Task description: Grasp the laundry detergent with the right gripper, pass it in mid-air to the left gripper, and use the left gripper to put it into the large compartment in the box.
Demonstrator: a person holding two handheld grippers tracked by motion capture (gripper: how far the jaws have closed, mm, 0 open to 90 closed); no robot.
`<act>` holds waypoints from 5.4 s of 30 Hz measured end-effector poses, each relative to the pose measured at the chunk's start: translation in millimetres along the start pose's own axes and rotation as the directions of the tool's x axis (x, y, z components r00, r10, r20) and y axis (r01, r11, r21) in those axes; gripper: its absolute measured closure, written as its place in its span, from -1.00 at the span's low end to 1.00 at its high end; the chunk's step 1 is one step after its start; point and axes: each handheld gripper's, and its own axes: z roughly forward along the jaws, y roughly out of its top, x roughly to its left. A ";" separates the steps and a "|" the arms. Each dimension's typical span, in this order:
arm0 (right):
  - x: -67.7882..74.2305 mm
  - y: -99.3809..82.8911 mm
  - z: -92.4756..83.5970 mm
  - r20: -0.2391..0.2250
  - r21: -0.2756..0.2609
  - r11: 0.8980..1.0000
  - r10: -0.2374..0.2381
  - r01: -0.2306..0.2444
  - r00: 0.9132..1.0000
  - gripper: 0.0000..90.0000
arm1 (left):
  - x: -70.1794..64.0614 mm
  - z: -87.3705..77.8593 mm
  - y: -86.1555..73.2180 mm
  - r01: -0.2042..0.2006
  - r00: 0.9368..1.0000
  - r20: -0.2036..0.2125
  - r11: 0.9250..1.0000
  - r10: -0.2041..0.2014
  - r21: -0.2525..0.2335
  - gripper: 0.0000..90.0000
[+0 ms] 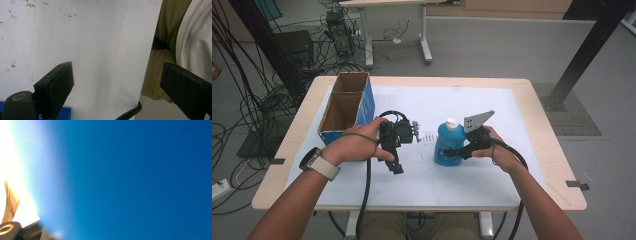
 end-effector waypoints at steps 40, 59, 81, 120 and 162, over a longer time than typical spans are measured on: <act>7.9 32.3 -11.6 -0.026 -0.025 0.999 0.024 -0.025 0.999 -0.04 | 1.9 -31.9 0.7 0.043 0.998 -0.033 0.998 -0.044 -0.036 -0.76; 32.1 69.6 -18.9 -0.075 0.036 0.999 -0.012 0.015 0.997 -0.04 | 4.6 -82.7 22.2 -0.016 0.997 -0.076 1.000 0.015 -0.013 -0.77; 49.2 91.4 -9.3 -0.076 0.064 0.997 -0.025 0.030 0.997 -0.04 | -7.2 -127.3 55.0 -0.081 0.995 -0.059 0.995 0.085 0.060 -0.79; 54.8 113.5 18.3 -0.113 0.084 0.994 -0.055 0.064 0.992 -0.04 | -5.4 -135.8 74.0 -0.112 0.992 -0.052 0.990 0.117 0.082 -0.79; 54.2 117.4 17.2 -0.123 0.086 0.995 -0.041 0.052 0.992 -0.04 | 2.6 -126.4 71.8 -0.113 0.993 -0.033 0.993 0.114 0.034 -0.78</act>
